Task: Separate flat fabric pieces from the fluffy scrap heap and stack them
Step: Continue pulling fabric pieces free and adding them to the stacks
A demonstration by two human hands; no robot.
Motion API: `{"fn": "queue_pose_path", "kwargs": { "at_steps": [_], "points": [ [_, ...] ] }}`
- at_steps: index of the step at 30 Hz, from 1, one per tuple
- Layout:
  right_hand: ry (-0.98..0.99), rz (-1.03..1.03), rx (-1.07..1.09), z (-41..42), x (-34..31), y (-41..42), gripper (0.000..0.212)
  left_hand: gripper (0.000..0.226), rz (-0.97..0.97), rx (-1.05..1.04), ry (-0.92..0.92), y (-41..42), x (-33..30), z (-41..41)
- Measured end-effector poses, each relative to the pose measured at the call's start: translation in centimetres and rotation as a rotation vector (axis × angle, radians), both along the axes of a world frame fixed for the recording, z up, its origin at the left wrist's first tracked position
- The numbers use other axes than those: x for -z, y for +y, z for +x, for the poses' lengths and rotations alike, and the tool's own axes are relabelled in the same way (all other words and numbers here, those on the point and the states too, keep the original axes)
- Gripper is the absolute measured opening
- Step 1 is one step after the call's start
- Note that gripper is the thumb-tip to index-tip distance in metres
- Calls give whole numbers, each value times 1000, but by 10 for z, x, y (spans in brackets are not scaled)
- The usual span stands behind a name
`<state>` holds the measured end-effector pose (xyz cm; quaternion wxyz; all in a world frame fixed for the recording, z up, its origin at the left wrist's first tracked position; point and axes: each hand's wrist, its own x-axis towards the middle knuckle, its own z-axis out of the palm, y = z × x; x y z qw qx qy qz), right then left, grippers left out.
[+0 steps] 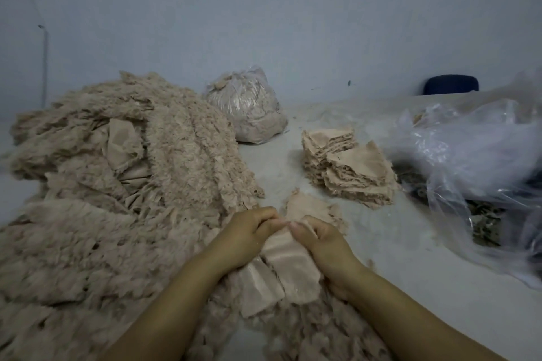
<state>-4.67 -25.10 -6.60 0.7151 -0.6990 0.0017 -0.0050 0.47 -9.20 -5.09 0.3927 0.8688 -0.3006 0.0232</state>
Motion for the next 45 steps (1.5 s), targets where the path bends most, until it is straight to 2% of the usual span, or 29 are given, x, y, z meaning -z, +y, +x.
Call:
{"fn": "queue_pose_path", "kwargs": {
  "at_steps": [3, 5, 7, 9, 10, 13, 15, 18, 22, 24, 28, 31, 33, 36, 38, 40, 42, 43, 45],
  "points": [
    [30, 124, 202, 6, -3, -16, 21, 37, -117, -209, -5, 14, 9, 11],
    [54, 130, 208, 7, -6, -26, 24, 39, -235, -288, 52, 22, 10, 14],
    [38, 63, 170, 5, -6, -22, 26, 40, -311, -210, 203, 18, 5, 8],
    [1, 34, 95, 2, -5, -9, 22, 46, -289, -84, 334, 3, 3, 0],
    [-13, 29, 50, 0, -6, -4, 26, 51, -281, -34, 368, -4, 3, -4],
    [-38, 103, -15, -3, -9, -2, 43, 59, -382, 68, 443, -13, 5, -7],
    [-37, 171, -29, -4, -10, -8, 40, 62, -365, 87, 431, -13, 4, -8],
    [-15, 78, -62, -4, -6, -9, 33, 69, -355, 81, 429, -17, 3, -12],
    [-21, 85, -15, -3, -5, -8, 12, 40, -383, 107, 391, -19, 5, -13],
    [-42, 130, 10, -1, -6, -12, 9, 35, -363, 130, 399, -19, 7, -15],
    [-85, 119, -10, -1, -5, -11, 20, 48, -429, 143, 469, -21, 6, -19],
    [-143, 26, 49, 1, -2, -5, 29, 29, -452, 107, 487, -25, 5, -20],
    [-167, 17, 191, 6, -2, -8, 36, 27, -448, 98, 474, -27, 5, -22],
    [-103, 71, 320, 12, -7, -26, 37, 25, -582, 8, 484, -26, 0, -21],
    [-56, 14, 176, 9, -7, -31, 38, 28, -680, -79, 464, -23, -4, -16],
    [-57, -14, -12, 4, -7, -27, 35, 30, -695, -68, 508, -23, -5, -14],
    [-73, 70, -157, 1, -5, -21, 32, 20, -675, -47, 546, -27, -3, -17],
    [-70, 108, -189, 1, -4, -18, 31, 18, -688, -66, 546, -29, -2, -18],
    [-85, 106, -125, 1, -3, -14, 20, 19, -794, -132, 580, -32, -3, -19]
  ]
}}
